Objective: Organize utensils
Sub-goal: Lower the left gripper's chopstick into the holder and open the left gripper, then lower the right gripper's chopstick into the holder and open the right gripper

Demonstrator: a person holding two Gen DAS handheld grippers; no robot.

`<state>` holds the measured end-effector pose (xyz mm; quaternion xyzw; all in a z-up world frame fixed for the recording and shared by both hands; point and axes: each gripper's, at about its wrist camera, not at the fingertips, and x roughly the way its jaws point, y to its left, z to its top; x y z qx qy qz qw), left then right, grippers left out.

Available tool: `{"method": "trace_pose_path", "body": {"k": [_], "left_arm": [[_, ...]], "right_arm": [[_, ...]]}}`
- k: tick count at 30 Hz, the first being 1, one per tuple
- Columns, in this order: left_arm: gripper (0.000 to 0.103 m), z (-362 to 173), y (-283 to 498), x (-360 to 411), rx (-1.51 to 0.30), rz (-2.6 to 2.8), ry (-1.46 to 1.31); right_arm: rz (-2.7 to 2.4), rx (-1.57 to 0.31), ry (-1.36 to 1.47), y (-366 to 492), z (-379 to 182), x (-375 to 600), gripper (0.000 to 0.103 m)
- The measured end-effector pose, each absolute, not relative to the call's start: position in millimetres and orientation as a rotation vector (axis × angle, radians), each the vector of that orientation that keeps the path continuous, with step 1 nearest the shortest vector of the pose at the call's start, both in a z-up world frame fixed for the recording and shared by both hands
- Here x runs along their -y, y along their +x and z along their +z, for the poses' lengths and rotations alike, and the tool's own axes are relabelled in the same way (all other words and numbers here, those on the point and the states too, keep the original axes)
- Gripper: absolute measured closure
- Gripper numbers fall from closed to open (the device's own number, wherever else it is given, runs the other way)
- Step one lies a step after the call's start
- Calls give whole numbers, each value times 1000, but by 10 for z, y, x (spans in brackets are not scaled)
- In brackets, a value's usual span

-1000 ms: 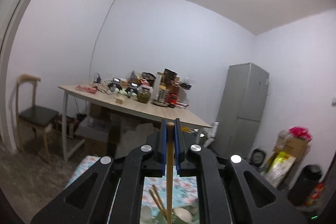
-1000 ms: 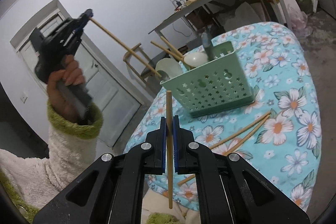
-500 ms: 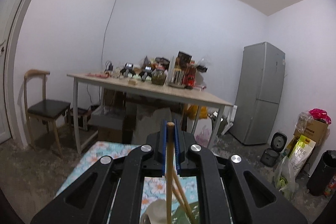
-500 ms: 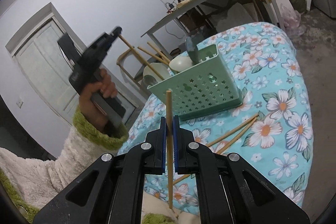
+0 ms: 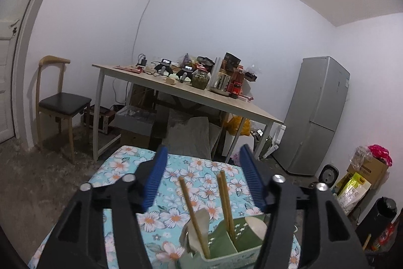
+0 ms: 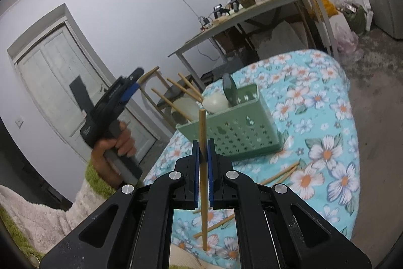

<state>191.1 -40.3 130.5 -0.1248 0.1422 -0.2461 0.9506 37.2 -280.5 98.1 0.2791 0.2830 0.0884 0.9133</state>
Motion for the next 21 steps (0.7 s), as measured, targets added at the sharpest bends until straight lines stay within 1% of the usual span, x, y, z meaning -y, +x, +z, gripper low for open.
{"method": "trace_pose_path", "body": {"k": [5,9,14,21], "left_arm": [[27,1282,1714,192,-317,-494,-273],[21,1181,1542,103,-351,-498,-249],[17,969,1355,-35,-401,-482,-232],[17,677,1246,-222,-490,-449,-225]], "right_arm": [[152,-524,498,453,1254,2831,99],[155,-457,463,561,1522,2890,99],[195,-365,416,788,1839,2841,99],[254,-275,330,1237,2128,2625,99]]}}
